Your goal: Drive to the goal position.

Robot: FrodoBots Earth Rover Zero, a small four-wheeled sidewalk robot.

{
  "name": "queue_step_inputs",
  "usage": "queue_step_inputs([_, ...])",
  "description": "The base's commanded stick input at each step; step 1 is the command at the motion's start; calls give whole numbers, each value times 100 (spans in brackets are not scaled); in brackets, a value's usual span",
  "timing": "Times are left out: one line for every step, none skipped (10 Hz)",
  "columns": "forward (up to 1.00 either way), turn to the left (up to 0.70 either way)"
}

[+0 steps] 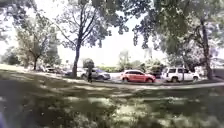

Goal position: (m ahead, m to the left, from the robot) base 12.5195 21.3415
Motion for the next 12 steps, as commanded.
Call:
queue_step_inputs([70, 0])
queue_step_inputs([70, 0])
queue_step_inputs([70, 0])
queue_step_inputs([70, 0])
queue_step_inputs([70, 0])
queue_step_inputs([70, 0])
queue_step_inputs([70, 0])
queue_step_inputs([70, 0])
queue_step_inputs([70, 0])
queue_step_inputs([70, 0])
queue_step_inputs([70, 0])
queue_step_inputs([70, 0])
